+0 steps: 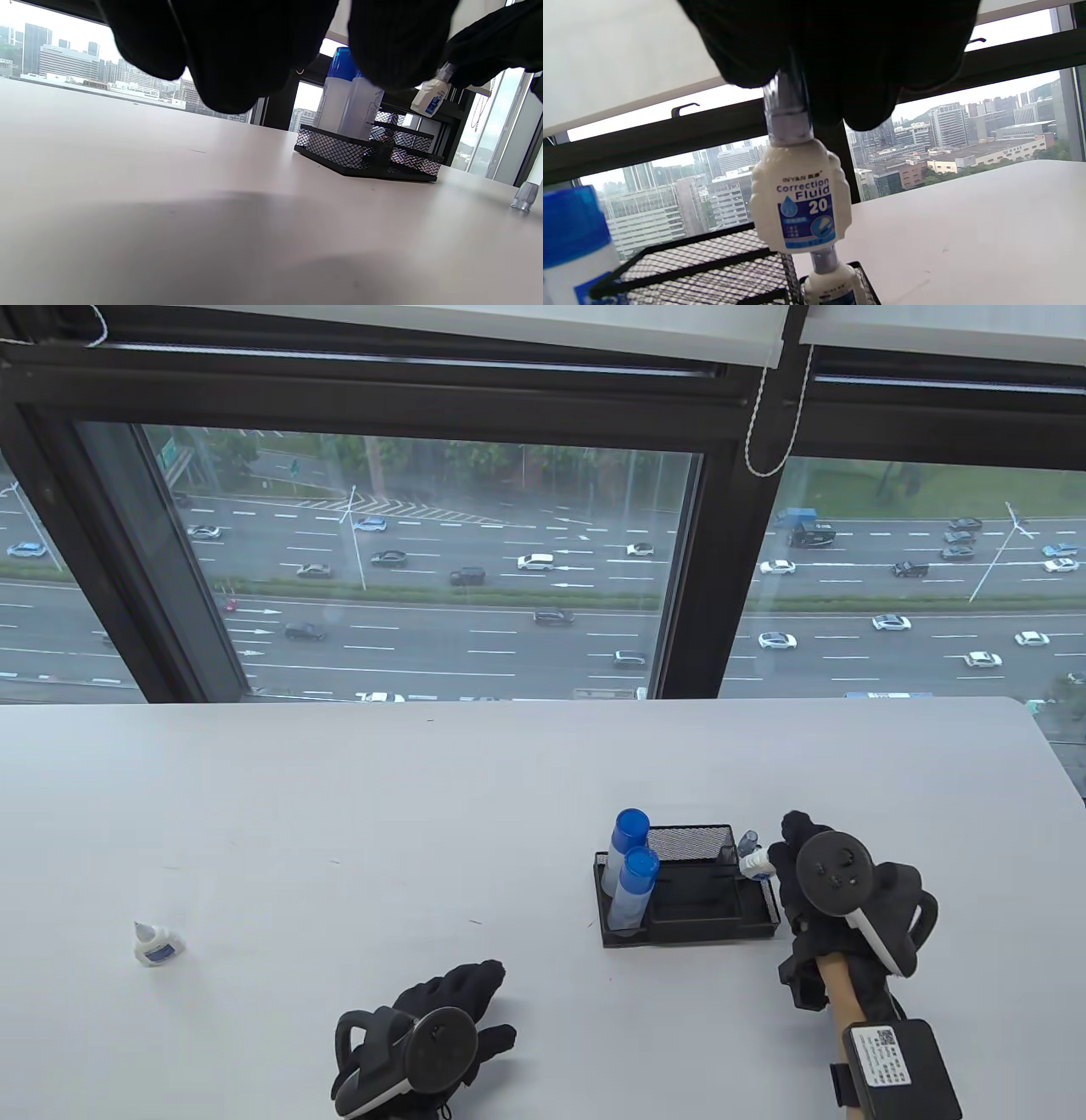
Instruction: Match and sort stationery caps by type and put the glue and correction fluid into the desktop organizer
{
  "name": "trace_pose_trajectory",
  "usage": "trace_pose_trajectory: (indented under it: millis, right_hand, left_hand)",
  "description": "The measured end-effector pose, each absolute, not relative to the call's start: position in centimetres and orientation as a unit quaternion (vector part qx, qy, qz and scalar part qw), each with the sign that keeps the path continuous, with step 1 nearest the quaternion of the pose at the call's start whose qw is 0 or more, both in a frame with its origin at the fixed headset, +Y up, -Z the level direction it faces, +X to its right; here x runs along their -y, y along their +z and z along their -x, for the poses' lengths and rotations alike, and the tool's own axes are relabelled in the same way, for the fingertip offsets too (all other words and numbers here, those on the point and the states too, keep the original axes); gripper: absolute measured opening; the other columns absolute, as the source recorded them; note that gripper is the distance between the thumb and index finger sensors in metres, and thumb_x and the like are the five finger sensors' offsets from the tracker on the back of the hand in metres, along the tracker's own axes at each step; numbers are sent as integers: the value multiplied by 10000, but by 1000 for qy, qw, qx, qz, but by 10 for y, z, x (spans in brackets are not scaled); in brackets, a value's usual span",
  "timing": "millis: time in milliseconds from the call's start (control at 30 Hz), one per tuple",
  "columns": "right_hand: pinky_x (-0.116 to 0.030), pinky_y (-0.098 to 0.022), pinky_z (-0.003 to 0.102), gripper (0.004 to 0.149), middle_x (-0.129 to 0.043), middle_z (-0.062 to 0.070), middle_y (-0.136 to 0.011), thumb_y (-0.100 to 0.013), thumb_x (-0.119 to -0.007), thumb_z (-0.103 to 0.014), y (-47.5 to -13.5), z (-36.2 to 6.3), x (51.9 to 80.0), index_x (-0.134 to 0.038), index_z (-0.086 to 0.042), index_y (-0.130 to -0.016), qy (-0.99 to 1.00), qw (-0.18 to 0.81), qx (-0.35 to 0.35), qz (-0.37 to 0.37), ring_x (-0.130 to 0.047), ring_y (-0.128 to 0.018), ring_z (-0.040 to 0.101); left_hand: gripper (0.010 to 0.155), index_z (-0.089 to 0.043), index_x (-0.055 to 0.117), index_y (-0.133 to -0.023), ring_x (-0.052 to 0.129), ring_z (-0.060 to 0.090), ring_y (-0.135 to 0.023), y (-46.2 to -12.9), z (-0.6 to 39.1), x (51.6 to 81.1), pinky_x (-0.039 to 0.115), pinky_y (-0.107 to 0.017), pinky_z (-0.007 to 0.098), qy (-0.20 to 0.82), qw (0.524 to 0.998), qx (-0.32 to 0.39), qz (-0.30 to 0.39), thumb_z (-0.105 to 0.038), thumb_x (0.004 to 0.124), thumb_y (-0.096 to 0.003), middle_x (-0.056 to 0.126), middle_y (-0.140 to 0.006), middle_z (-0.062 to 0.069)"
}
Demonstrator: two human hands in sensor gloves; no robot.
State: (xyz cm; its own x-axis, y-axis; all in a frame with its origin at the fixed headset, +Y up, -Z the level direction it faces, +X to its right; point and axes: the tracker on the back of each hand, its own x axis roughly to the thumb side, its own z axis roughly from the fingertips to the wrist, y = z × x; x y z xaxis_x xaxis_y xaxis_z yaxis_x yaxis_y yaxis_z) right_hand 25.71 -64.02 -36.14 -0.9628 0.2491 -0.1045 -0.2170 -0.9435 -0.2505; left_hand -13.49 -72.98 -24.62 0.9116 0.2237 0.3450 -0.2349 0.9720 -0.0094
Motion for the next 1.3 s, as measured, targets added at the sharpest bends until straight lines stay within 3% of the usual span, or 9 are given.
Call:
trace_pose_trajectory:
  millis: [267,600,733,800,967,1133,1300]
  right_hand:
    - [-767,-618,499,480,-931,82,-846,-471,-836,-288,-387,-253,686,-808,-159,-932,989,103,76,74,-957,-735,283]
    - [-823,-573,473,467,-1000,51,-770,-435,-883,-286,-393,-248,709,-862,-146,-880,988,78,89,102,-1023,-666,236]
    - [-803,-591,473,489,-984,49,-792,-443,-864,-312,-394,-253,714,-838,-149,-903,986,116,74,92,-1005,-691,231]
    - [-739,-631,507,527,-920,77,-870,-485,-796,-368,-389,-256,709,-778,-144,-962,985,125,55,104,-942,-759,288]
    - [-597,-705,584,615,-724,154,-1045,-516,-749,-408,-371,-252,671,-636,-149,-1062,985,137,51,87,-751,-929,393]
    - [-534,-726,611,649,-656,184,-1089,-522,-738,-435,-338,-223,636,-599,-149,-1087,974,215,66,13,-664,-979,435]
    - [-488,-739,629,665,-593,201,-1125,-531,-728,-451,-301,-189,625,-567,-161,-1107,960,266,51,-66,-592,-1017,457]
  left_hand:
    - [711,-252,628,-1096,964,239,-889,-248,136,730,771,-666,523,115,978,176,-10,-592,781,-491,802,-1081,45]
    - [706,-255,631,-1094,963,240,-891,-249,135,731,770,-667,523,107,978,176,-3,-594,777,-493,806,-1079,44]
    - [708,-256,630,-1095,964,237,-890,-249,134,731,771,-667,522,105,978,178,-2,-600,773,-492,804,-1081,43]
    - [710,-257,629,-1096,963,237,-892,-249,134,731,770,-668,523,103,979,177,-1,-602,772,-492,803,-1082,41]
    - [711,-258,631,-1095,962,241,-893,-249,136,730,767,-670,525,107,979,173,-1,-605,771,-490,802,-1083,44]
    - [712,-256,632,-1095,963,240,-892,-246,142,725,768,-669,524,115,980,164,-10,-606,770,-491,804,-1082,43]
    - [710,-256,631,-1095,964,238,-891,-243,147,721,768,-668,525,120,981,153,-21,-606,768,-492,806,-1080,42]
